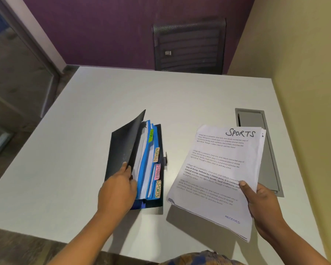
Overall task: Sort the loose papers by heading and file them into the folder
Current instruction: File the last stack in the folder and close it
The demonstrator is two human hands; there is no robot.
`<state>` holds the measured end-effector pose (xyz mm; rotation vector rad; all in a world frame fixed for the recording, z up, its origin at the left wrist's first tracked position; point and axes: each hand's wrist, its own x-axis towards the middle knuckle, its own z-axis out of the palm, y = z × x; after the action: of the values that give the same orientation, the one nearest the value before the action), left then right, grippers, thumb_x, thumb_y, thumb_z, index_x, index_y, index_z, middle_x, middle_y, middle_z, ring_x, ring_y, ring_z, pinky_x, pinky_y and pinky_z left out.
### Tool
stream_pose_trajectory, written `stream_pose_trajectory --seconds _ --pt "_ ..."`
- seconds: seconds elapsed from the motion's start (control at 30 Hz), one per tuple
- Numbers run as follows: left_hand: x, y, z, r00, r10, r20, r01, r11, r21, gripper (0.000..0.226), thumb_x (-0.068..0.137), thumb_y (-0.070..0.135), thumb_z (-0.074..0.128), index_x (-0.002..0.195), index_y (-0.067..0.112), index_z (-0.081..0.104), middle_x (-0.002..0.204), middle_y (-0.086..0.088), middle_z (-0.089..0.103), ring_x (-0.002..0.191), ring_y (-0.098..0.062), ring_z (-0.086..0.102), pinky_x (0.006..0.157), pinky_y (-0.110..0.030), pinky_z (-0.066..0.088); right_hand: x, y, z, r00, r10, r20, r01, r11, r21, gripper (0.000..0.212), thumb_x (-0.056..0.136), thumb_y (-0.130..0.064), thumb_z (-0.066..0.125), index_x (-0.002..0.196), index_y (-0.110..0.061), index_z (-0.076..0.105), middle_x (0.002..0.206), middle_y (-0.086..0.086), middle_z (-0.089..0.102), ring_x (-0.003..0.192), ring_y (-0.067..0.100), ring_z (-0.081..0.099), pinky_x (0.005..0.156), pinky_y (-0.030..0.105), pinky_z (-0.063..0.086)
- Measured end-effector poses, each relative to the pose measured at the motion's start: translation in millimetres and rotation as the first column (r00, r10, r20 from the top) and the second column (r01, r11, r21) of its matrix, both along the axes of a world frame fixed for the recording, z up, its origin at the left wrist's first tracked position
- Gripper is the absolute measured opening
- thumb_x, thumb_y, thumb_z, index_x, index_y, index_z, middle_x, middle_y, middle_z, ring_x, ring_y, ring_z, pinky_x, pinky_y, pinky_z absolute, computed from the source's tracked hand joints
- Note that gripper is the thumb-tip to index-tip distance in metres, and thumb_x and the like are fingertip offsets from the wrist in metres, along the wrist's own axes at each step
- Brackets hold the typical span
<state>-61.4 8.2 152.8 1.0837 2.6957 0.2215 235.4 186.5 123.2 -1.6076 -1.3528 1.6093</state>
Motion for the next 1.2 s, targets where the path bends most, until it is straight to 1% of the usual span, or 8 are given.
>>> stream_pose_trajectory --seconds 0.07,0.17,0.27,0.37,0.53,0.73,1.0,1.2 --pt "6.3 -1.1 9.0 0.998 0.051 0.026 -0.052 0.997 0.048 0.061 0.092 0.051 0.054 0.143 0.019 0.048 0.156 0.006 0.037 0.109 -0.021 0.065 0.079 -0.031 0.056 -0.6 0.9 4.1 1.000 -0.002 -0.015 0.002 1.000 0.007 0.016 0.097 -0.030 0.060 0.097 -0.023 0.074 0.086 0.006 0.079 0.073 0.033 0.060 0.065 0.044 0.041" --pt "12.9 -0.3 14.5 0.995 0.093 0.021 -0.093 0.996 0.010 0.104 0.070 0.080 0.059 0.151 0.020 0.033 0.162 0.007 0.023 0.120 -0.021 0.060 0.081 -0.034 0.056 -3.2 2.6 9.0 1.000 0.000 -0.024 0.001 1.000 0.009 0.015 0.097 -0.030 0.061 0.096 -0.024 0.074 0.087 0.005 0.079 0.075 0.033 0.058 0.066 0.044 0.039" --pt "19.0 -1.1 6.2 0.994 0.100 0.039 -0.100 0.995 -0.005 0.125 0.062 0.082 0.065 0.156 0.021 0.011 0.166 0.007 0.003 0.125 -0.021 0.056 0.080 -0.036 0.057 -6.3 2.6 11.4 0.999 -0.006 -0.035 0.006 1.000 0.006 0.015 0.097 -0.027 0.061 0.096 -0.021 0.074 0.087 0.004 0.079 0.075 0.032 0.060 0.069 0.044 0.039" --pt "27.9 0.4 -7.8 0.995 0.079 0.052 -0.080 0.997 0.019 0.119 0.073 0.063 0.072 0.157 0.018 0.001 0.166 0.004 -0.009 0.122 -0.022 0.057 0.074 -0.033 0.055 -6.9 2.0 9.7 0.999 -0.010 -0.036 0.010 1.000 0.000 0.015 0.096 -0.029 0.062 0.096 -0.020 0.075 0.089 0.009 0.079 0.075 0.030 0.058 0.069 0.044 0.039" --pt "36.3 7.3 -44.5 1.000 -0.009 0.011 0.008 1.000 0.017 0.090 0.090 0.037 0.065 0.154 0.016 0.005 0.165 0.005 -0.005 0.135 -0.018 0.045 0.062 -0.020 0.044 -7.3 0.4 11.2 0.999 -0.019 -0.026 0.018 0.999 -0.028 0.015 0.097 -0.023 0.061 0.101 -0.016 0.073 0.092 0.006 0.079 0.078 0.031 0.068 0.073 0.043 0.044" --pt "49.5 9.9 -99.3 0.986 -0.167 -0.018 0.157 0.958 -0.241 0.105 0.089 0.032 0.070 0.153 0.014 -0.012 0.163 0.000 -0.020 0.152 -0.028 0.011 0.082 -0.033 0.060 -5.5 -4.2 9.3 0.999 -0.046 0.002 0.046 0.998 -0.045 0.014 0.098 -0.020 0.060 0.102 -0.015 0.073 0.082 -0.003 0.079 0.077 0.029 0.065 0.072 0.042 0.041" --pt "53.0 15.8 -113.1 0.977 -0.213 0.004 0.204 0.930 -0.307 0.105 0.088 0.026 0.072 0.155 0.010 -0.008 0.162 -0.003 -0.023 0.152 -0.032 0.006 0.095 -0.040 0.056 6.3 -2.4 2.2 0.997 -0.050 0.065 0.051 0.998 -0.022 0.017 0.098 -0.020 0.059 0.101 -0.011 0.073 0.072 -0.001 0.077 0.070 0.027 0.059 0.056 0.032 0.034" --pt "46.8 24.2 -118.2 0.969 -0.245 0.009 0.229 0.891 -0.392 0.095 0.094 0.015 0.061 0.154 0.010 -0.012 0.161 -0.012 -0.025 0.151 -0.040 0.005 0.105 -0.047 0.046 8.0 -1.6 -2.8 0.994 -0.045 0.097 0.048 0.999 -0.021 0.018 0.097 -0.022 0.060 0.096 -0.010 0.073 0.082 0.018 0.073 0.070 0.028 0.054 0.058 0.034 0.033"
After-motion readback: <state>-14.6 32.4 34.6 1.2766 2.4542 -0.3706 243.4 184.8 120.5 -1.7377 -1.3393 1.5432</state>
